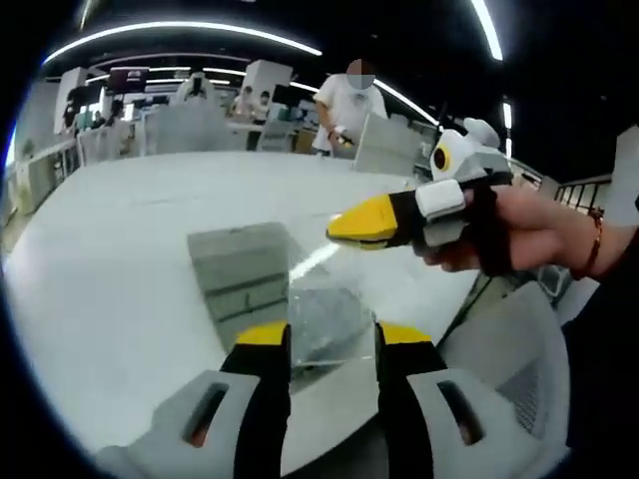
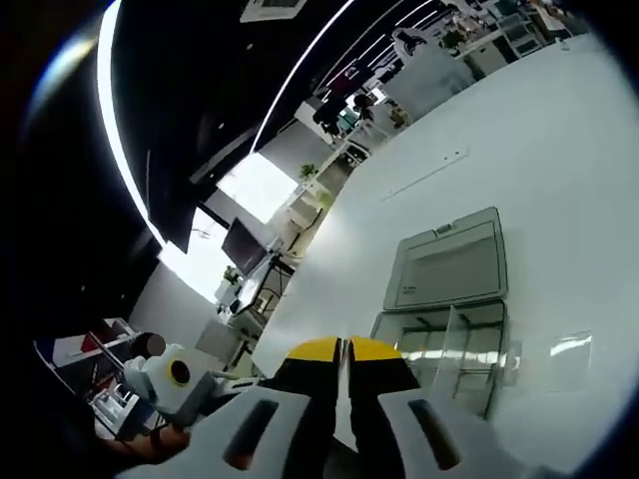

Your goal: Insert the divider into the dual guide fixture by aligning both edges with the guide slots and pushing it downward to the bottom, including one-sided entry, uneven engagement, binding, and posture correction.

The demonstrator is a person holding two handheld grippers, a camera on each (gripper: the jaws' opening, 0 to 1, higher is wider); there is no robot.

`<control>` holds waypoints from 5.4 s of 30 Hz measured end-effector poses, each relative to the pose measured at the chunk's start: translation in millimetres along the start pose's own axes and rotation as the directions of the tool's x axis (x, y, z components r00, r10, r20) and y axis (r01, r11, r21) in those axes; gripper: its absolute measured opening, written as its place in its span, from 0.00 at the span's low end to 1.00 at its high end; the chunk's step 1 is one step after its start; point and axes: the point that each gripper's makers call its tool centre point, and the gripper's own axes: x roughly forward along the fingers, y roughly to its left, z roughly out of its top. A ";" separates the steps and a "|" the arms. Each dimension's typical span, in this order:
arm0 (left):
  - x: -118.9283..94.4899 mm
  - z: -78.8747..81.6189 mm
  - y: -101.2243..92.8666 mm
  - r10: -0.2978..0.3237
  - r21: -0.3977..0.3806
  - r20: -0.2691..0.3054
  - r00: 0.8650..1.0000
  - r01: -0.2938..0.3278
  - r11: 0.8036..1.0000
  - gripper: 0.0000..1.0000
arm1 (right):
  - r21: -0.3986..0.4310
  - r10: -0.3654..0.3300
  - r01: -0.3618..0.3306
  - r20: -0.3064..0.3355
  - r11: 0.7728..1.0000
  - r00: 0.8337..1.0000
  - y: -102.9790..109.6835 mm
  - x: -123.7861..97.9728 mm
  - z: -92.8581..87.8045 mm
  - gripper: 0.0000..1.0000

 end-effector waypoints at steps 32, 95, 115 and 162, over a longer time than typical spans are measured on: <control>9.0 20.5 0.8 0.131 0.203 0.003 0.991 -0.129 0.971 0.34 | 0.116 -0.078 0.072 0.046 0.991 0.996 -7.0 4.0 2.3 0.00; 26.5 28.2 14.4 0.360 0.768 -0.035 0.932 -0.205 0.607 0.08 | 0.477 -0.095 0.068 0.033 0.876 0.995 -15.0 17.2 -2.5 0.00; 15.5 46.5 13.8 0.380 0.886 0.074 0.922 -0.236 0.400 0.03 | 0.549 0.019 -0.056 0.072 0.834 0.997 -2.9 12.4 8.6 0.15; 19.5 32.9 5.7 0.105 0.268 -0.022 0.994 -0.096 0.959 0.03 | 0.152 0.085 -0.096 0.083 0.984 0.993 12.5 20.1 20.0 0.45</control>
